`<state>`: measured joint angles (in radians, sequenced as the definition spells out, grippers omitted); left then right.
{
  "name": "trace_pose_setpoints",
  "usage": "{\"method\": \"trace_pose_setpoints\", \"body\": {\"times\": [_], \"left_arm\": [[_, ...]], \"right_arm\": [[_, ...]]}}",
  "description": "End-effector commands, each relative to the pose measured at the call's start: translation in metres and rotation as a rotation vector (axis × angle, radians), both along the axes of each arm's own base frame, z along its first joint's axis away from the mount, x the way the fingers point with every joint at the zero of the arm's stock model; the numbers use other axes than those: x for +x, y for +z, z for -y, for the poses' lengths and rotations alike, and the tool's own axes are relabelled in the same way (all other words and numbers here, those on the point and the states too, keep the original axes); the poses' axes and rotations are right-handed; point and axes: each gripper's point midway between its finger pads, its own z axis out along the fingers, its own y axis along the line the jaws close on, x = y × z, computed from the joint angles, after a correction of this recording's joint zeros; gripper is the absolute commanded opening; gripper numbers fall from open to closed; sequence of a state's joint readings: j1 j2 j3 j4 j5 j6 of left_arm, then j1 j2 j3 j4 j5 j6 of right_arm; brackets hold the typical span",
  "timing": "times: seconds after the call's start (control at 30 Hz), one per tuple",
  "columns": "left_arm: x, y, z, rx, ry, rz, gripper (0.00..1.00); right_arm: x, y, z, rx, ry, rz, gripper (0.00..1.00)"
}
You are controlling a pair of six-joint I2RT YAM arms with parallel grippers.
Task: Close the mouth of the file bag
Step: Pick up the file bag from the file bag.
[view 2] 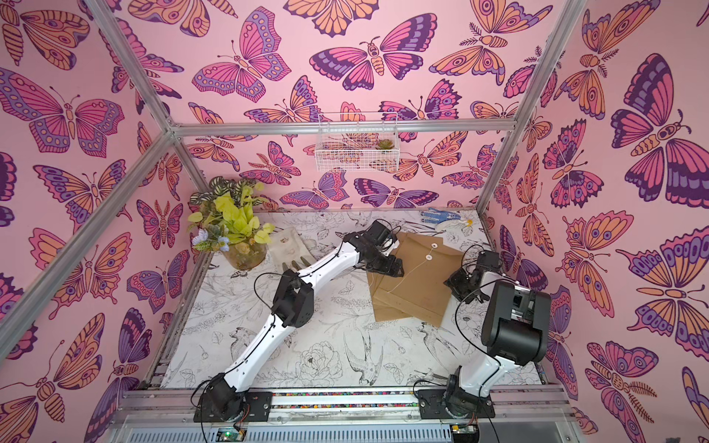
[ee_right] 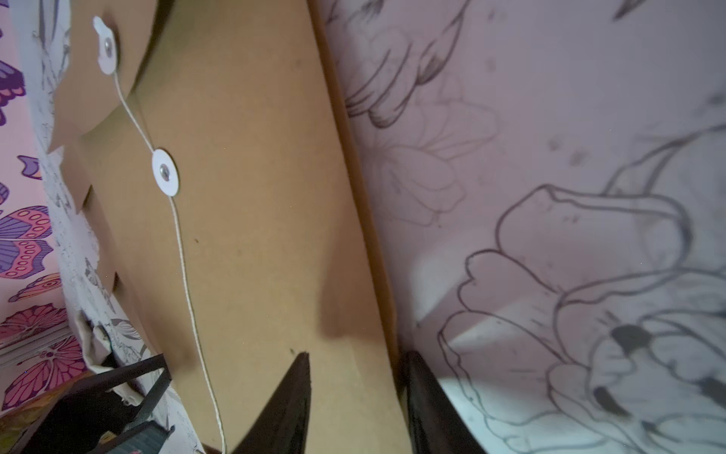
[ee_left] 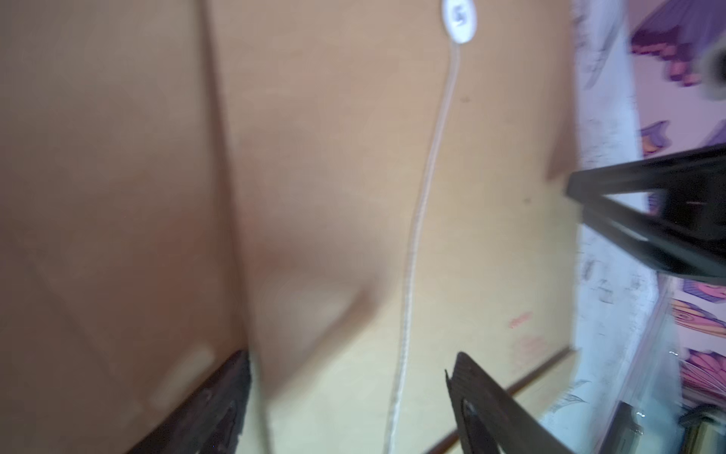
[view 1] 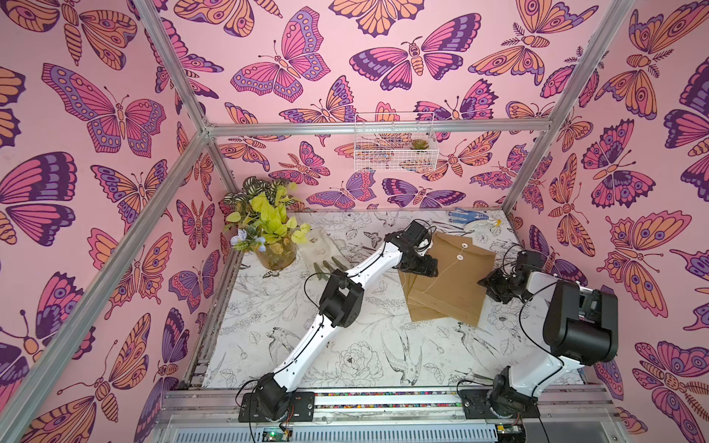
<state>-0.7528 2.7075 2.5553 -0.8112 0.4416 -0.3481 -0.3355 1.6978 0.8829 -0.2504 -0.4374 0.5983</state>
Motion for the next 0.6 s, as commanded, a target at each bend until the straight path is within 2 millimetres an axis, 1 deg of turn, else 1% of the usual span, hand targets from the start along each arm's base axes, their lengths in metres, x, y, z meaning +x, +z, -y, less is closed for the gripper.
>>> {"method": "trace_pose_setpoints", "body": {"times": [0.0, 0.07, 0.13, 0.17, 0.23, 0.33, 0.43, 0.57], "left_arm": [[-0.017, -0.034, -0.01, 0.055, -0.02, -0.101, 0.81], [-0.019, -0.036, -0.01, 0.054, -0.026, -0.105, 0.81], [-0.019, -0.035, -0.01, 0.052, -0.029, -0.105, 0.81], [-0.02, -0.034, -0.009, 0.048, -0.032, -0.106, 0.81], [-0.02, -0.034, -0.009, 0.045, -0.034, -0.107, 0.81], [-0.021, -0.035, -0.009, 0.047, -0.036, -0.111, 0.8], [-0.023, -0.035, -0.01, 0.048, -0.039, -0.118, 0.79], [-0.025, -0.036, -0.011, 0.05, -0.047, -0.123, 0.78]], "right_arm": [[0.014, 0.025, -0.02, 0.065, 0.053, 0.099, 0.41], [0.02, 0.041, -0.026, 0.063, 0.075, 0.133, 0.42], [0.024, 0.053, -0.032, 0.057, 0.092, 0.153, 0.42], [0.025, 0.057, -0.036, 0.055, 0.105, 0.166, 0.43], [0.028, 0.059, -0.045, 0.057, 0.134, 0.178, 0.44], [0.03, 0.048, -0.052, 0.076, 0.154, 0.175, 0.44], [0.025, 0.031, -0.049, 0.055, 0.15, 0.137, 0.44], [0.021, 0.017, -0.045, 0.031, 0.148, 0.112, 0.41]]}}
